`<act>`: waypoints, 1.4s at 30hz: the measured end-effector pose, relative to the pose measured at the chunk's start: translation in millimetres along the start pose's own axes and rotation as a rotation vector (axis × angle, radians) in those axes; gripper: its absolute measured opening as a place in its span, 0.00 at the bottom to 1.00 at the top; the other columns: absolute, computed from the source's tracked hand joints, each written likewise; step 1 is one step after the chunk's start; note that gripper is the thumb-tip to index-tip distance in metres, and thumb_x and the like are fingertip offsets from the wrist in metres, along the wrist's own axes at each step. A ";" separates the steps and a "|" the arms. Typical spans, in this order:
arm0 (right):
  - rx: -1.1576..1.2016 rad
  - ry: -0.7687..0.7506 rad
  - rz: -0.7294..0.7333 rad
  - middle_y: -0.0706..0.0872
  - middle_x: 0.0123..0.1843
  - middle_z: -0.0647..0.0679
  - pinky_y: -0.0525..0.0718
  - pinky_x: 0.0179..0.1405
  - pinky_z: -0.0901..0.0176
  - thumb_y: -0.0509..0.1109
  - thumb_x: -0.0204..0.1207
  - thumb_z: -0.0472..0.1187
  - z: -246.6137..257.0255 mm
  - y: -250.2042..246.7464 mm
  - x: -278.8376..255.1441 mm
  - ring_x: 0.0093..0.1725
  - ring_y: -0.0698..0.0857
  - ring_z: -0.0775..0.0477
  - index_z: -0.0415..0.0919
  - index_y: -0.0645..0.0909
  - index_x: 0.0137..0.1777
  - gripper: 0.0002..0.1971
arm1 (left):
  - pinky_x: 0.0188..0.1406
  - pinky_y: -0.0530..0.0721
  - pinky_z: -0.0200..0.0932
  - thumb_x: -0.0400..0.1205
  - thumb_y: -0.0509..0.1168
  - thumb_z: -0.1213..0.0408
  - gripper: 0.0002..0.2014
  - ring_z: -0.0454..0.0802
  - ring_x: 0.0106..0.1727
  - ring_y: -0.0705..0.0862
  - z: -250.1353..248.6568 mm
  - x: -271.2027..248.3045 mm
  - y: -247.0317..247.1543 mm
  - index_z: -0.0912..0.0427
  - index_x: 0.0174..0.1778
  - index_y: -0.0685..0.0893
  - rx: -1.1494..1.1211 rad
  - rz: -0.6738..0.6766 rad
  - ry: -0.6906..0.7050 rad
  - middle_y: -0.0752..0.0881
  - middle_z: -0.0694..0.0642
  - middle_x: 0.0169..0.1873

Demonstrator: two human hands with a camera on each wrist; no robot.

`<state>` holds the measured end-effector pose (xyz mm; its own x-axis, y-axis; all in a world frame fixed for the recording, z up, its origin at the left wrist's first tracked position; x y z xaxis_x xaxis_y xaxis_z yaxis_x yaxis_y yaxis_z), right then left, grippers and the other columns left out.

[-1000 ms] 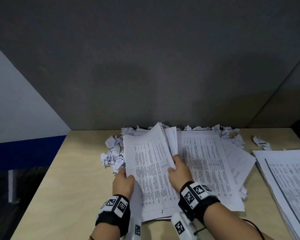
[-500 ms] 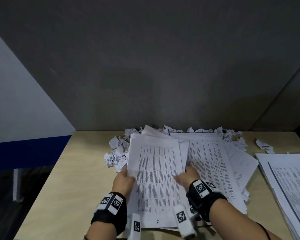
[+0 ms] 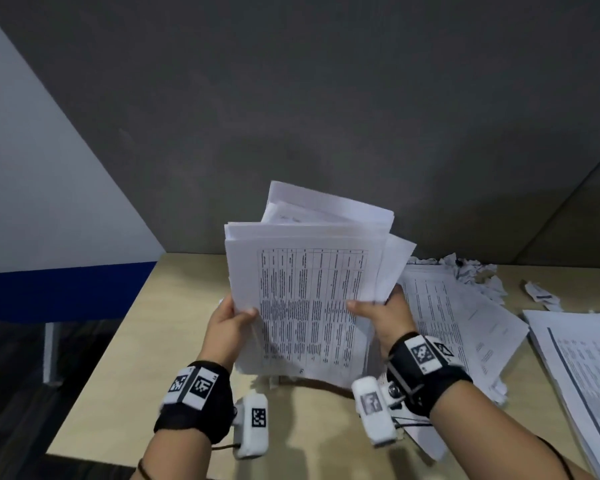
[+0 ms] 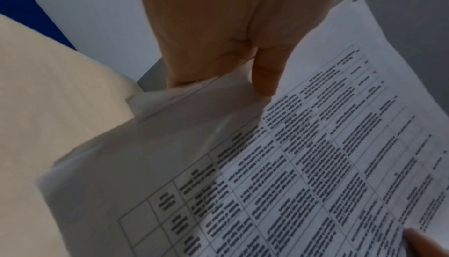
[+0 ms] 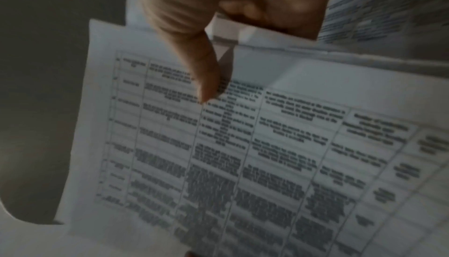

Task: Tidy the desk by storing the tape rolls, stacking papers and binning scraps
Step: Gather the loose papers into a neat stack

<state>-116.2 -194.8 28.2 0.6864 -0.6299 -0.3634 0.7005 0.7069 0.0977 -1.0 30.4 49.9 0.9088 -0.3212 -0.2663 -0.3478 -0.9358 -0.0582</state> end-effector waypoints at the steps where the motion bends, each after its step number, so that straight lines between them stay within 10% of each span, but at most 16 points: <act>1: 0.033 0.021 0.044 0.89 0.54 0.40 0.85 0.50 0.54 0.79 0.62 0.24 3.8 4.1 0.8 0.52 0.88 0.44 0.36 0.77 0.63 0.29 | 0.53 0.81 0.54 0.76 0.62 0.77 0.17 0.57 0.49 0.83 -3.6 -2.3 -4.3 0.50 0.50 0.84 -0.017 0.008 0.013 0.88 0.55 0.47; 6: 0.065 0.055 0.176 0.90 0.52 0.36 0.85 0.58 0.43 0.83 0.52 0.25 4.7 29.5 -5.8 0.53 0.88 0.37 0.29 0.84 0.54 0.27 | 0.42 0.84 0.43 0.80 0.56 0.83 0.20 0.51 0.46 0.86 -23.6 -18.5 -36.2 0.54 0.54 0.82 -0.017 -0.001 0.102 0.89 0.54 0.46; 12: 0.027 -0.093 0.311 0.92 0.40 0.57 0.84 0.49 0.58 0.78 0.65 0.26 14.7 90.6 -38.1 0.45 0.90 0.55 0.44 0.86 0.45 0.14 | 0.39 0.86 0.35 0.81 0.58 0.80 0.16 0.45 0.43 0.88 -29.3 -39.9 -90.0 0.57 0.57 0.80 -0.095 -0.198 0.193 0.89 0.49 0.44; 19: -0.073 -0.143 0.563 0.91 0.44 0.55 0.83 0.34 0.73 0.73 0.72 0.28 18.4 158.9 -64.0 0.44 0.88 0.60 0.44 0.84 0.53 0.13 | 0.38 0.83 0.42 0.71 0.67 0.81 0.16 0.55 0.44 0.85 2.2 -63.5 -138.0 0.67 0.55 0.80 -0.176 -0.593 0.203 0.87 0.58 0.44; 24: -0.091 -0.155 0.553 0.91 0.49 0.49 0.88 0.47 0.59 0.77 0.69 0.29 9.9 168.8 -71.1 0.50 0.89 0.52 0.42 0.82 0.59 0.19 | 0.34 0.84 0.34 0.73 0.64 0.86 0.17 0.50 0.40 0.83 11.2 -70.8 -147.7 0.63 0.51 0.81 -0.183 -0.668 0.215 0.86 0.55 0.40; 28: -0.053 -0.165 0.580 0.87 0.51 0.47 0.87 0.38 0.64 0.76 0.63 0.20 5.5 168.3 -69.7 0.51 0.87 0.53 0.40 0.75 0.62 0.29 | 0.35 0.81 0.30 0.74 0.59 0.87 0.20 0.41 0.38 0.82 9.9 -72.3 -143.6 0.63 0.56 0.79 -0.196 -0.656 0.215 0.84 0.53 0.38; 33: -0.152 -0.164 0.519 0.87 0.52 0.48 0.86 0.55 0.50 0.70 0.72 0.25 -4.4 177.6 -70.7 0.58 0.84 0.45 0.50 0.79 0.54 0.19 | 0.49 0.79 0.43 0.77 0.56 0.81 0.19 0.51 0.50 0.81 10.0 -69.5 -137.5 0.57 0.58 0.80 -0.200 -0.654 0.188 0.85 0.53 0.45; 37: -0.088 -0.268 0.533 0.87 0.51 0.56 0.84 0.47 0.71 0.68 0.77 0.28 6.8 184.5 -77.3 0.49 0.86 0.64 0.56 0.78 0.54 0.19 | 0.51 0.79 0.43 0.79 0.56 0.79 0.20 0.48 0.52 0.80 -7.0 -74.9 -139.3 0.54 0.62 0.79 -0.192 -0.684 0.308 0.84 0.52 0.49; 42: -0.133 -0.254 0.502 0.86 0.52 0.58 0.84 0.49 0.69 0.67 0.77 0.26 -4.9 179.5 -79.7 0.53 0.84 0.62 0.57 0.74 0.57 0.21 | 0.48 0.79 0.42 0.74 0.60 0.77 0.21 0.48 0.49 0.80 0.1 -75.5 -138.2 0.57 0.62 0.78 -0.176 -0.697 0.319 0.84 0.50 0.46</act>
<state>-46.1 -16.1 70.2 0.9652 -0.2526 -0.0674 0.2574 0.9632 0.0775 -21.6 184.0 77.9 0.9354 0.3473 0.0662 0.3445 -0.9374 0.0503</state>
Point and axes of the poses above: each hand's wrist, its own x-axis towards the middle knuckle, its own y-axis out of the palm, z = x × y, the point moved 2 cm from there along x, towards the middle knuckle
